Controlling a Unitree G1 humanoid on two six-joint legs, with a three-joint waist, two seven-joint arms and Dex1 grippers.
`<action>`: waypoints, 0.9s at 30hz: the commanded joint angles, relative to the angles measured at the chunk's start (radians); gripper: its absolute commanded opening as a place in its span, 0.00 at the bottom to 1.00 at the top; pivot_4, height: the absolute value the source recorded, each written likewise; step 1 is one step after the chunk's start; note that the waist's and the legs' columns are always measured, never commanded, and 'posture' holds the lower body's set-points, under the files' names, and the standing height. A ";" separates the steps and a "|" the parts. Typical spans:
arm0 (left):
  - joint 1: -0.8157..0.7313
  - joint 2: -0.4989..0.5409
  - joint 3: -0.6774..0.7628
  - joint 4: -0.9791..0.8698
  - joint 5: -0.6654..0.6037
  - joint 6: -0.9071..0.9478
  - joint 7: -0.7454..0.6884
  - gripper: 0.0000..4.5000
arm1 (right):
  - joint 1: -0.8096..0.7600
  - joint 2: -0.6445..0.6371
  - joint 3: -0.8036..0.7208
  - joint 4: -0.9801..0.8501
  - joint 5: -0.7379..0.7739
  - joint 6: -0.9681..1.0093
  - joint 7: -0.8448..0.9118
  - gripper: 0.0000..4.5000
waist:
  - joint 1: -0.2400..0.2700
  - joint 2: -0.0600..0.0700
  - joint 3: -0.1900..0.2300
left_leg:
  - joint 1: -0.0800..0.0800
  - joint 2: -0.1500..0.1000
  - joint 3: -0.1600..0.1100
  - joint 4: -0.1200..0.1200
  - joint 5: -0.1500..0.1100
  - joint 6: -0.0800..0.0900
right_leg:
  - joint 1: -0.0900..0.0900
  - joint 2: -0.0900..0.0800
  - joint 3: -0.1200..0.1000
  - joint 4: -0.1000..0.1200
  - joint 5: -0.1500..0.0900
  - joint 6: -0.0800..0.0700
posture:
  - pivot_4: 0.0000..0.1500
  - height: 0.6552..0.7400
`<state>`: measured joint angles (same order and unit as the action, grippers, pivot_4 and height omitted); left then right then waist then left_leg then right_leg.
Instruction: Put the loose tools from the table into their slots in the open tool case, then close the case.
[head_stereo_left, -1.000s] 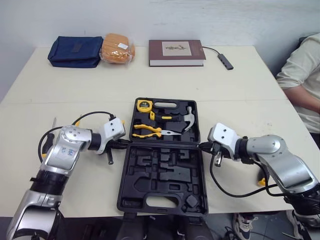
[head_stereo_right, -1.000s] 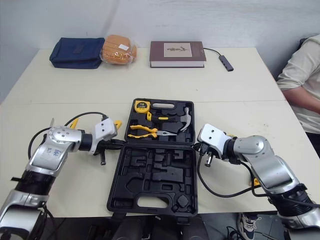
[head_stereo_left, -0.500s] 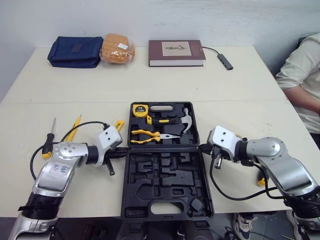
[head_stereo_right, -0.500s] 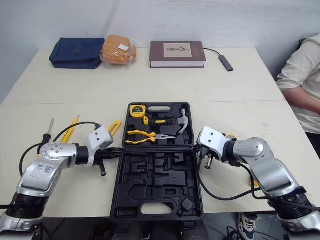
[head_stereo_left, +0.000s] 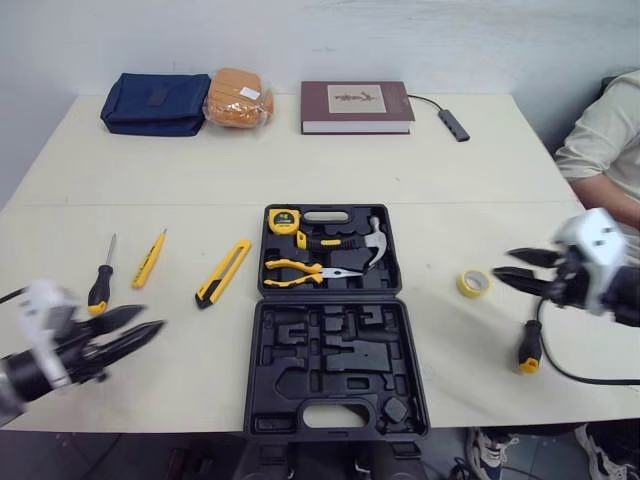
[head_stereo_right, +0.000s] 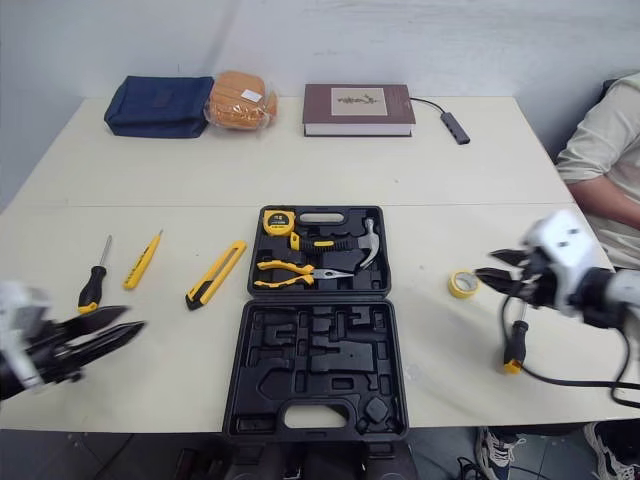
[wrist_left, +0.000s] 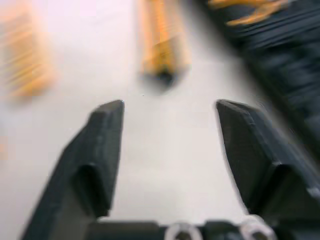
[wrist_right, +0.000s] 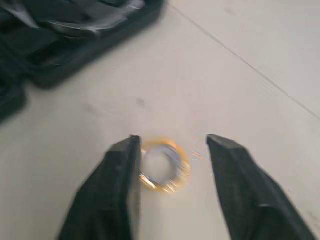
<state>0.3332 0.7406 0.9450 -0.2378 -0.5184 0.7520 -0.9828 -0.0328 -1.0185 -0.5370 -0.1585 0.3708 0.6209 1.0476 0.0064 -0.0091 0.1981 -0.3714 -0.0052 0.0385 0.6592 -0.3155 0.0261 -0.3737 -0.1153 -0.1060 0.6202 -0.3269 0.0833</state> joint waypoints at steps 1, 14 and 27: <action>0.061 0.044 0.100 0.135 0.031 -0.098 -0.013 1.00 | 0.060 -0.043 -0.104 0.099 -0.004 -0.081 0.069 0.93 | 0.003 0.000 0.000 | 0.000 0.000 0.000 0.000 -0.001 0.001 | 0.000 0.000 0.000 0.000 0.000 0.000 | 1.00 1.00; 0.083 0.173 0.137 0.544 0.096 -0.298 0.058 1.00 | 0.068 -0.173 -0.159 0.461 -0.081 -0.307 0.087 0.99 | -0.011 0.005 0.002 | 0.000 0.000 0.002 -0.006 -0.007 0.001 | -0.003 -0.002 0.002 -0.002 0.000 -0.002 | 1.00 1.00; -0.089 0.119 -0.030 0.316 0.023 -0.090 0.230 1.00 | -0.034 -0.094 -0.053 0.133 0.121 -0.107 0.094 0.99 | -0.011 0.007 0.002 | 0.002 0.000 0.002 -0.008 -0.002 -0.005 | -0.004 -0.002 0.001 0.000 -0.001 -0.002 | 1.00 1.00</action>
<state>0.2539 0.8588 0.9146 0.1294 -0.4719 0.6201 -0.7928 -0.0504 -1.1111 -0.5822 0.0589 0.4304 0.4727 1.1377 -0.0042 -0.0023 0.2000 -0.3698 -0.0048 0.0401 0.6513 -0.3172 0.0214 -0.3772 -0.1169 -0.1043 0.6201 -0.3273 0.0811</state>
